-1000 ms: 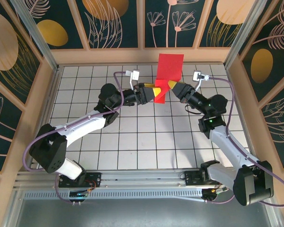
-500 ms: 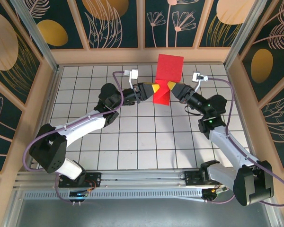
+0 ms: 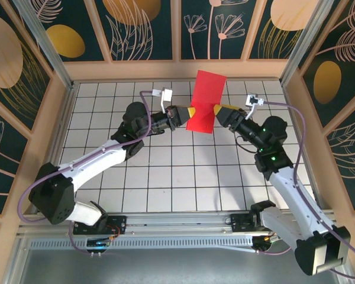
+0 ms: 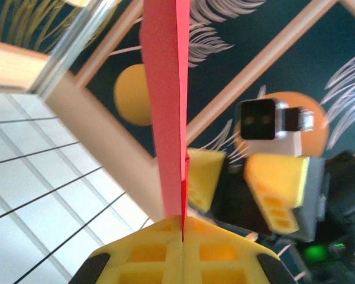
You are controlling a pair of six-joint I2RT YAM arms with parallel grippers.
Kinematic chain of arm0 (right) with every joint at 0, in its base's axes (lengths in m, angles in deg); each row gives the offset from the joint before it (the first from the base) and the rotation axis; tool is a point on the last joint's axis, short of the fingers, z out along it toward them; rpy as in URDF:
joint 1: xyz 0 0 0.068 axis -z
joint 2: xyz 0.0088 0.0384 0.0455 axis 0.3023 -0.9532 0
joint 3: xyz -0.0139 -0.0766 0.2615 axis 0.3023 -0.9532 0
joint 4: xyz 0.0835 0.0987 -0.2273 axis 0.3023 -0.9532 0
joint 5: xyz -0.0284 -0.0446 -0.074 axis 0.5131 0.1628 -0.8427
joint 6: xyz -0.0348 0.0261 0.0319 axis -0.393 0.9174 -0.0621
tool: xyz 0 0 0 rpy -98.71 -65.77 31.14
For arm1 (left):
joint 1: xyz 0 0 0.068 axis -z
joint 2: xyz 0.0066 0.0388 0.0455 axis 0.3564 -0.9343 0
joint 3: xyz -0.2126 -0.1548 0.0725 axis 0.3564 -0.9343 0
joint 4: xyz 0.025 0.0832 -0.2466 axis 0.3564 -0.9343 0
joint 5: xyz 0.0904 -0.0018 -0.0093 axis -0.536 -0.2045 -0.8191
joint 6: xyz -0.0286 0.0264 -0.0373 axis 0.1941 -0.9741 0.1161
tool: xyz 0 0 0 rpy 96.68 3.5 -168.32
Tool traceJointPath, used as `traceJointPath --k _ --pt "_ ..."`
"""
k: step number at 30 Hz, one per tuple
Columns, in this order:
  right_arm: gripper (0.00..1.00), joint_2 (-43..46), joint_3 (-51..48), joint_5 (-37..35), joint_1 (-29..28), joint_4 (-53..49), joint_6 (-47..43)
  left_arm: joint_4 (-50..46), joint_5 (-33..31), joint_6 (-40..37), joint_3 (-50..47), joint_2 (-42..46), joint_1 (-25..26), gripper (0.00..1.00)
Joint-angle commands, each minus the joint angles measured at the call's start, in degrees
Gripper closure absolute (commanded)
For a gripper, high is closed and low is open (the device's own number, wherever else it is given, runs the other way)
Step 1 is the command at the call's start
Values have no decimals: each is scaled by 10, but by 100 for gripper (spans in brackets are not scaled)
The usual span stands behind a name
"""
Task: Fold a paper plane with a square sheet of paper (fold left side to right side)
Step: Turn over the paper at the center of the table.
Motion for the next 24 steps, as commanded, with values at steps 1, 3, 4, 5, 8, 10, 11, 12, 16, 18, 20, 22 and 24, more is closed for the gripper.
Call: traceJointPath --k 1,3,4,5,8,10,11,12,16,18,20,22,24 --pt "34 32 27 -122 -3 -145 -85 -159 -54 -103 34 27 1 100" --pt "30 41 33 -168 -3 -188 -101 -208 -80 -130 41 40 1 100" --pt "30 42 37 -190 -3 -214 -111 -234 -97 -146 46 45 1 100" --pt "28 42 40 -205 -3 -232 -117 -262 -114 -160 54 49 1 100" --pt "23 40 44 -256 -2 -280 -127 -360 -176 -206 89 50 1 100" --pt "17 39 41 -284 -2 -300 -127 -420 -214 -229 113 46 1 100" --pt "15 38 40 -305 -1 -312 -125 -447 -234 -238 125 42 2 100" --pt "12 35 39 -322 -2 -326 -122 -473 -255 -245 138 39 4 100" --pt "6 17 39 -387 -2 -382 -115 -568 -346 -270 189 20 29 100" --pt "5 4 39 -421 0 -407 -110 -623 -401 -271 218 -2 49 100" --pt "2 -7 37 -442 1 -421 -107 -671 -458 -256 240 -24 69 100" --pt "1 -15 35 -457 4 -429 -104 -711 -504 -234 251 -43 88 100" --pt "1 -20 30 -470 5 -433 -102 -745 -558 -200 254 -59 107 100"
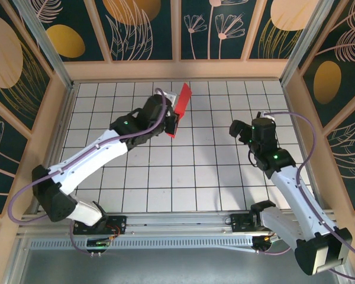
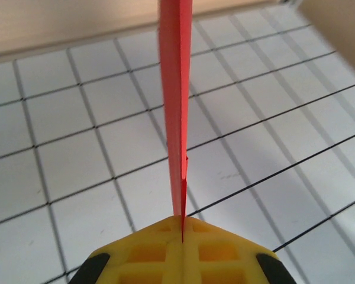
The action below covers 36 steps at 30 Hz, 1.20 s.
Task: Fold a paper plane with a square sheet of paper (fold left side to right side)
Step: Turn over the paper at the center of the table.
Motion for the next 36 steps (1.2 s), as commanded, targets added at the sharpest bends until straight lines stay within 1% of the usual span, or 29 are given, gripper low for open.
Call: traceJointPath --k 1,4,6,8,12,15,17,20,25,33,34,36 --pt "1 -4 -1 -60 5 -26 8 -129 -140 50 14 -29 25 100" --pt "1 -5 -12 -55 8 -18 4 -174 -190 111 16 -55 37 100" --pt "1 -6 -17 -45 10 -14 -1 -210 -215 139 20 -82 44 100" --pt "1 -7 -21 -42 11 -11 -4 -226 -237 161 22 -108 53 100" --pt "1 -7 -29 -38 13 -7 -8 -267 -260 184 44 -175 56 100" --pt "1 -5 -33 -39 15 -7 -13 -281 -266 192 53 -204 58 100" --pt "1 -2 -36 -40 16 -7 -15 -261 -252 197 46 -208 57 100" --pt "1 1 -41 -34 18 -4 -17 -222 -207 206 34 -220 57 100" --pt "1 4 -51 -24 20 1 -16 -200 -145 222 49 -264 57 100" --pt "1 8 -59 -18 22 0 -18 -128 -66 240 47 -281 56 100" --pt "1 8 -60 -17 22 0 -18 -120 -55 243 45 -282 57 100" --pt "1 10 -61 -13 22 1 -18 -96 -32 248 40 -284 56 96"
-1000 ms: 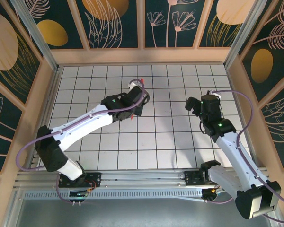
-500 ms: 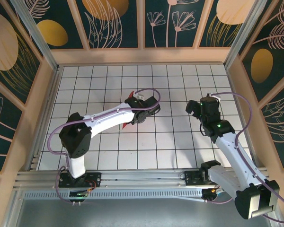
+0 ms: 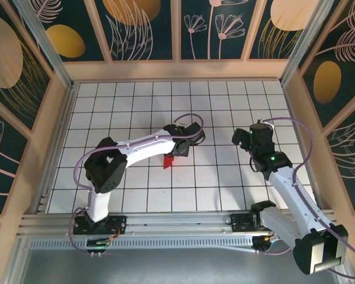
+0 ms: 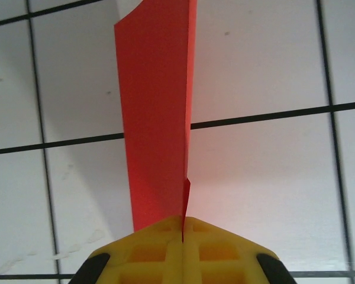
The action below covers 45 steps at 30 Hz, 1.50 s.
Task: Fold a paper plane with a square sheet of paper (fold left side to right side)
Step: Turn over the paper at the center of the table.
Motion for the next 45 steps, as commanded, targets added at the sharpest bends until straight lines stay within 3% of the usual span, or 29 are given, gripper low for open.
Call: traceJointPath --k 1,10,15,19,27,31,37,45 --pt "1 13 -10 6 4 9 -5 48 57 22 -1 -12 1 95" --pt "1 20 -15 19 5 7 -4 111 124 35 -15 -21 -9 85" --pt "1 20 -15 31 5 9 -3 163 173 45 -36 -10 -22 73" --pt "1 16 -11 55 6 10 -4 225 228 55 -68 19 -40 64" --pt "2 2 9 145 7 12 5 362 302 70 -175 117 -95 58" --pt "13 -28 16 232 7 34 34 424 327 62 -227 165 -126 56" --pt "44 -107 0 354 -10 114 106 496 364 53 -301 211 -176 56" --pt "64 -250 21 346 -130 211 171 569 408 34 -388 269 -224 53"
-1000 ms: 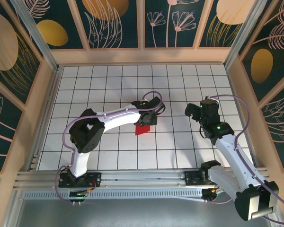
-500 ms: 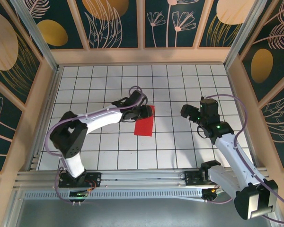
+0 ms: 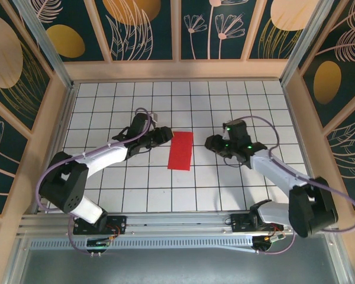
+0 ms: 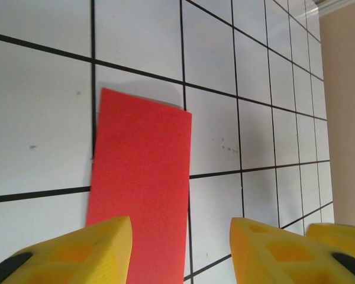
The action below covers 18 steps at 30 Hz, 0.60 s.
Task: Fold a paper plane with a square sheet of paper (fold left side to right side)
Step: Turn over the paper at the center of the table, then third fold the triangle at the center of the table.
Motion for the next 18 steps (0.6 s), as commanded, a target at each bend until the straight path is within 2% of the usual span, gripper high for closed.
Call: traceJointPath --k 1,8,18 --pt "69 -59 31 12 -39 66 39 56 29 -29 -21 29 -8 53" --pt "100 -168 54 -2 -78 117 66 33 8 -88 -35 49 -8 53" --pt "100 -237 64 15 -86 138 59 -7 -4 -131 -28 49 -8 53"
